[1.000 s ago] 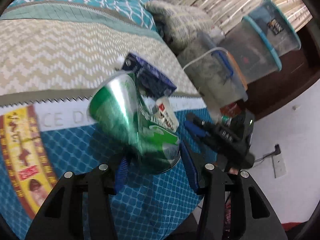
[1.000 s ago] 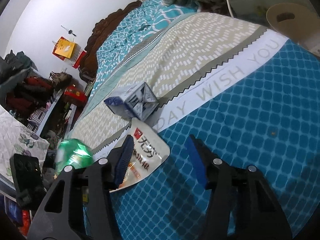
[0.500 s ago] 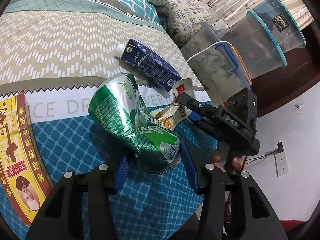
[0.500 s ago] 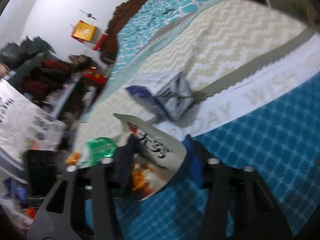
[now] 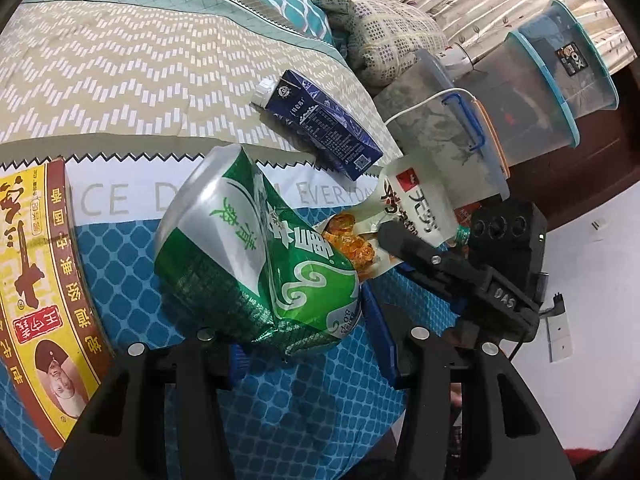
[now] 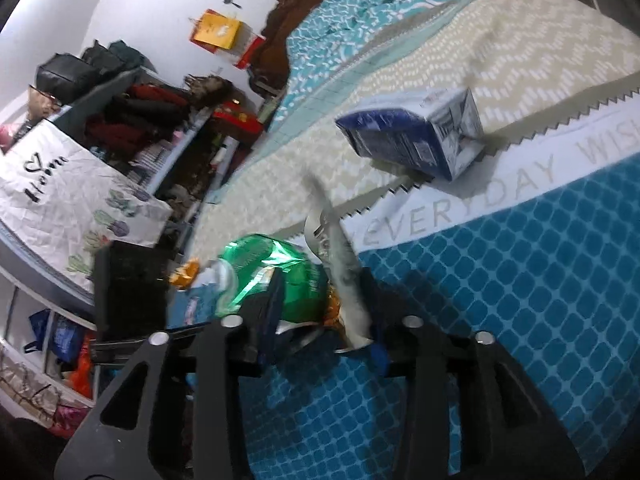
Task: Collect trash
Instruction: 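Grasp the green crushed can with the left gripper while the right holds the snack pouch, then carry can and pouch to the wastebasket and open both grippers over it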
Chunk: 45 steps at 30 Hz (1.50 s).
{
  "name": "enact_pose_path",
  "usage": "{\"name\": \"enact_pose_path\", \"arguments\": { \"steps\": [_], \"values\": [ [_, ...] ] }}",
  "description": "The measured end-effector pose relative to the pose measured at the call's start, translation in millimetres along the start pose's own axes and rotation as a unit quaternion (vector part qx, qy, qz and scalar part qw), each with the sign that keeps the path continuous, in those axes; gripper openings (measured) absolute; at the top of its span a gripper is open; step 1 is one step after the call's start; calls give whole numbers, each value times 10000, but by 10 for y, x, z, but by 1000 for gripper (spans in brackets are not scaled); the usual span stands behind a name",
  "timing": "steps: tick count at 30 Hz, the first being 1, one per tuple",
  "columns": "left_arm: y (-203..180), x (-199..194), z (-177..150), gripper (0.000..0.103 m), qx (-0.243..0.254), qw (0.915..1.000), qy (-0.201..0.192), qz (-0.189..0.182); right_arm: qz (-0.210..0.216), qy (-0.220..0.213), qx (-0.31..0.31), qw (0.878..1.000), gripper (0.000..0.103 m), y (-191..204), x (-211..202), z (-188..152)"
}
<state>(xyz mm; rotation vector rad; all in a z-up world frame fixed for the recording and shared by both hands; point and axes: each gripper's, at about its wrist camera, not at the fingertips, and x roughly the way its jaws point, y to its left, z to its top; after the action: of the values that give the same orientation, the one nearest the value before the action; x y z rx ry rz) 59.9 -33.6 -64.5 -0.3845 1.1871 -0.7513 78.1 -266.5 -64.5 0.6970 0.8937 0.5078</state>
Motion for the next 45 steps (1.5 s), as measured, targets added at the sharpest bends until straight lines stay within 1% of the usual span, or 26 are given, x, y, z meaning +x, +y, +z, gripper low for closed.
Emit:
{"name": "enact_pose_path", "arguments": {
  "steps": [1,8,9,10,11,13,16,20,23,25,26,29,30,32,35,37,39,40,42,43,45],
  "values": [
    [4,0,1,47,-13,10000,0,-10,-33,-22,-25,10000,49,12,16,-7],
    [-12,19,6,48,-35,10000,-5,-30,-126,-40,-55,9999,49,19,78,21],
    [-14,22,6,48,-34,10000,-5,-23,-153,-40,-67,9999,45,14,82,15],
    [-16,22,9,47,-40,10000,5,-19,-256,-65,-101,9996,26,17,84,15],
    [-20,23,15,47,-50,10000,18,-9,-399,-94,-135,9991,18,9,68,9],
    [-63,19,38,47,3,10000,17,65,-494,-240,-110,9984,15,-22,-32,-25],
    [-208,36,104,47,211,9998,31,54,-692,-616,-106,9956,15,-87,-265,10],
    [-540,197,264,47,583,9981,185,4,-999,-1098,-71,9889,15,-200,-684,70],
    [-888,437,425,46,858,9955,382,-154,-1361,-1553,-99,9784,15,-306,-1119,128],
    [-1178,653,544,45,1114,9923,499,-233,-1661,-1886,-82,9679,15,-432,-1469,168],
    [-1314,764,595,43,1227,9905,557,-271,-1756,-1990,-59,9641,15,-491,-1592,179],
    [-1726,1183,750,32,1515,9837,841,-475,-2079,-2335,136,9498,15,-763,-2052,229],
    [-1871,1363,805,31,1599,9810,965,-525,-2185,-2442,257,9444,15,-890,-2205,251],
    [-2063,1643,863,31,1750,9769,1124,-495,-2318,-2554,430,9377,15,-1093,-2406,266],
    [-2203,1961,905,30,1787,9739,1353,-367,-2344,-2609,613,9345,15,-1279,-2541,289],
    [-2223,2008,918,35,1811,9738,1351,-269,-2268,-2593,673,9364,15,-1391,-2569,290],
    [-2229,1969,925,44,1877,9740,1263,-147,-2196,-2534,686,9396,15,-1442,-2526,265],
    [-2236,1917,928,47,1934,9741,1172,-51,-2118,-2492,699,9424,15,-1469,-2498,261],
    [-2245,1771,911,63,2074,9736,954,46,-1987,-2436,695,9467,15,-1498,-2466,239],
    [-2260,1669,897,66,2193,9721,823,89,-1932,-2414,695,9485,15,-1514,-2447,234],
    [-2254,1550,858,78,2334,9696,696,239,-1784,-2383,709,9520,15,-1515,-2402,198]
  ]
}}
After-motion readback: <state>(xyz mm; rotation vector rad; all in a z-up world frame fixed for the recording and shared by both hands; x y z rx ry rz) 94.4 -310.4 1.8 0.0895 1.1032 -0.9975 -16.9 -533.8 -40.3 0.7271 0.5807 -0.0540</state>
